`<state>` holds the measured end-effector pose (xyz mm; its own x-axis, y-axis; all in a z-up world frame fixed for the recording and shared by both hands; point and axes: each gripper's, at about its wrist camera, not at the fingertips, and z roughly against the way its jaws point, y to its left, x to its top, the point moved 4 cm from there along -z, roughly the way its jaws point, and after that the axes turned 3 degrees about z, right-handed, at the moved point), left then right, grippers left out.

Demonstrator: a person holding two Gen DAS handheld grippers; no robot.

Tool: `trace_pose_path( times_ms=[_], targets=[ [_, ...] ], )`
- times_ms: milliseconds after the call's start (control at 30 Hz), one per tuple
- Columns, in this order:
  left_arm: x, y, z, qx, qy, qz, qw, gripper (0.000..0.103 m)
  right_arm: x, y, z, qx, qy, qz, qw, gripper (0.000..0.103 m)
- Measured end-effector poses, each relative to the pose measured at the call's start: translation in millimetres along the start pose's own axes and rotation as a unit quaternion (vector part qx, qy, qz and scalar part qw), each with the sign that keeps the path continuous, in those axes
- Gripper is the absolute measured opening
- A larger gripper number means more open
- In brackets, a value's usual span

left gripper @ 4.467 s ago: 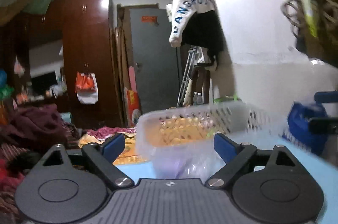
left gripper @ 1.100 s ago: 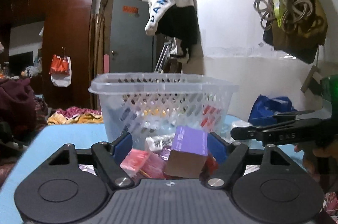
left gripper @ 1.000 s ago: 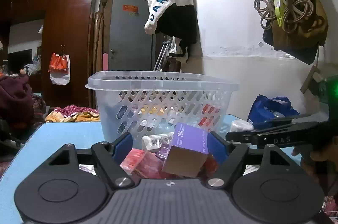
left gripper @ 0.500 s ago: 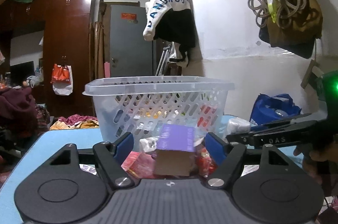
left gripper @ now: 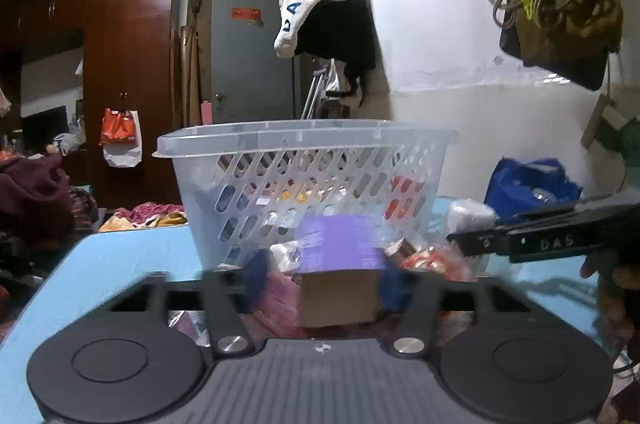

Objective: Organize objects
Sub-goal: 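Grasp a purple-and-brown box with the left tool while the right tool grasps the white jar, then raise both held items over the basket and drop them in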

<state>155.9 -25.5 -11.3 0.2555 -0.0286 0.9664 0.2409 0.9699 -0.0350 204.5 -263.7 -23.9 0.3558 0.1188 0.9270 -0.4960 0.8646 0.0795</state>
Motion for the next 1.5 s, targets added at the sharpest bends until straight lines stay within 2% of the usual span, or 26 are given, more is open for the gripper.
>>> trace_pose_path(
  times_ms=[33, 67, 167, 400, 533, 600, 700, 767, 833, 900, 967, 1067, 1167, 1200, 1233, 1267, 1300, 1333, 1400, 1500],
  targets=[
    [1, 1, 2, -0.007, -0.005, 0.006, 0.9999, 0.042, 0, -1, 0, 0.002, -0.001, -0.002, 1.000, 0.047],
    [2, 2, 5, -0.010, -0.010, 0.011, 0.9998, 0.042, 0, -1, 1, 0.004, -0.003, -0.004, 1.000, 0.047],
    [6, 7, 14, 0.010, -0.037, 0.010, 0.9992, 0.042, 0, -2, 3, 0.004, -0.010, -0.007, 1.000, 0.047],
    [8, 17, 16, -0.001, -0.048, 0.035, 0.9982, 0.042, 1, -2, 8, 0.000, -0.030, -0.010, 0.999, 0.046],
    [11, 24, 22, -0.003, -0.067, 0.043, 0.9968, 0.042, 3, -1, 13, -0.007, -0.049, -0.005, 0.999, 0.046],
    [17, 29, 29, -0.004, -0.077, 0.044, 0.9961, 0.042, 7, 5, 17, -0.025, -0.056, 0.015, 0.998, 0.046],
    [37, 38, 36, -0.016, -0.089, 0.048, 0.9947, 0.042, 30, 19, 40, -0.015, -0.094, 0.031, 0.995, 0.046],
    [63, 42, 34, -0.026, -0.094, 0.058, 0.9935, 0.042, 59, 32, 56, -0.012, -0.128, 0.056, 0.990, 0.046],
    [91, 42, 20, -0.036, -0.085, 0.062, 0.9938, 0.042, 94, 42, 56, -0.026, -0.140, 0.082, 0.986, 0.046],
    [117, 40, -1, -0.035, -0.071, 0.063, 0.9949, 0.042, 124, 45, 41, -0.031, -0.132, 0.092, 0.987, 0.046],
    [132, 42, -26, -0.024, -0.048, 0.070, 0.9961, 0.042, 148, 39, 13, -0.034, -0.103, 0.087, 0.990, 0.046],
    [135, 49, -64, -0.007, -0.004, 0.085, 0.9963, 0.042, 154, 26, -27, -0.052, -0.049, 0.073, 0.995, 0.046],
    [129, 55, -83, 0.000, 0.006, 0.098, 0.9951, 0.042, 150, 20, -46, -0.043, -0.031, 0.065, 0.996, 0.047],
    [127, 57, -89, -0.001, 0.010, 0.104, 0.9945, 0.048, 149, 18, -50, -0.043, -0.026, 0.060, 0.997, 0.051],
    [124, 59, -95, 0.003, 0.020, 0.108, 0.9939, 0.063, 148, 16, -53, -0.044, -0.020, 0.053, 0.997, 0.059],
    [122, 61, -100, 0.014, 0.030, 0.112, 0.9932, 0.066, 147, 13, -52, -0.049, -0.018, 0.043, 0.998, 0.082],
    [120, 63, -97, 0.028, 0.026, 0.113, 0.9928, 0.066, 146, 10, -45, -0.055, -0.025, 0.035, 0.998, 0.100],
    [119, 63, -90, 0.033, 0.015, 0.108, 0.9935, 0.067, 145, 10, -35, -0.060, -0.037, 0.030, 0.997, 0.103],
    [115, 59, -66, 0.017, -0.005, 0.093, 0.9955, 0.067, 134, 15, -6, -0.049, -0.061, 0.029, 0.997, 0.103],
    [89, 51, -11, -0.014, -0.025, 0.085, 0.9959, 0.081, 89, 21, 37, -0.013, -0.079, 0.017, 0.997, 0.103]
  ],
)
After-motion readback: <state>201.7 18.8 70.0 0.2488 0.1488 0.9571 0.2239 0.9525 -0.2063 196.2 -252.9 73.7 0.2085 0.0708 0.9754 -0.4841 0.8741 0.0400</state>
